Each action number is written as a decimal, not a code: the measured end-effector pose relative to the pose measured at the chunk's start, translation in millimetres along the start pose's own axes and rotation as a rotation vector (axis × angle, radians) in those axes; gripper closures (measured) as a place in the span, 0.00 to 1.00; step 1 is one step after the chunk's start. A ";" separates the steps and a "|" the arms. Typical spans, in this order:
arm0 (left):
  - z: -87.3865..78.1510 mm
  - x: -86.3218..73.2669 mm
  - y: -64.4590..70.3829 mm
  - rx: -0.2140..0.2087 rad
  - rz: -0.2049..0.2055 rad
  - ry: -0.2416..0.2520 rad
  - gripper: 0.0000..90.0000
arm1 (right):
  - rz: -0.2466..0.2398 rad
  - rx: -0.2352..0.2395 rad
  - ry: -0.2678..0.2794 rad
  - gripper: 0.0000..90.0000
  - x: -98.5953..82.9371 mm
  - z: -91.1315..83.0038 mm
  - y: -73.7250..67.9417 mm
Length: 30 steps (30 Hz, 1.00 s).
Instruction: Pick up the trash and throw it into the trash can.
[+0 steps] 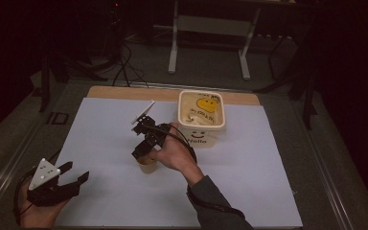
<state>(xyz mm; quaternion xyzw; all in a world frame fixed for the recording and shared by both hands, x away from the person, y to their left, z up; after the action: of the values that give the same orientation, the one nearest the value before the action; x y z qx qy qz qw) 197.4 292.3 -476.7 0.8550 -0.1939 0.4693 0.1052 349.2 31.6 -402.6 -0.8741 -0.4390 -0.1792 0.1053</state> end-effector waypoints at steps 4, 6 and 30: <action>0.0 -0.2 -0.2 -0.001 -0.002 -0.001 0.37 | -0.005 0.004 -0.045 0.11 2.1 4.8 1.5; 0.0 -0.2 -0.2 -0.002 -0.001 -0.001 0.37 | -0.013 0.009 -0.056 0.11 2.8 6.5 1.5; -0.1 -0.9 -1.4 -0.005 -0.009 -0.002 0.37 | -0.061 0.025 -0.168 0.10 9.1 22.8 1.9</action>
<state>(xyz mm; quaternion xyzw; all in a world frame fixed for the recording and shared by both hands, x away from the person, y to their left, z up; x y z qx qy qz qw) 197.5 293.8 -477.4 0.8560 -0.1914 0.4677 0.1090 360.8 44.9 -419.8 -0.8709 -0.4750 -0.1030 0.0735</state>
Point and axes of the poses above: each handheld gripper's, and its own axes: z roughly forward along the jaws, x roughly out of its top, y roughly to its right, the point moved 1 cm from there along z, roughly forward along the jaws, and after that the axes turned 2 degrees about -x, right-handed, at the moved point
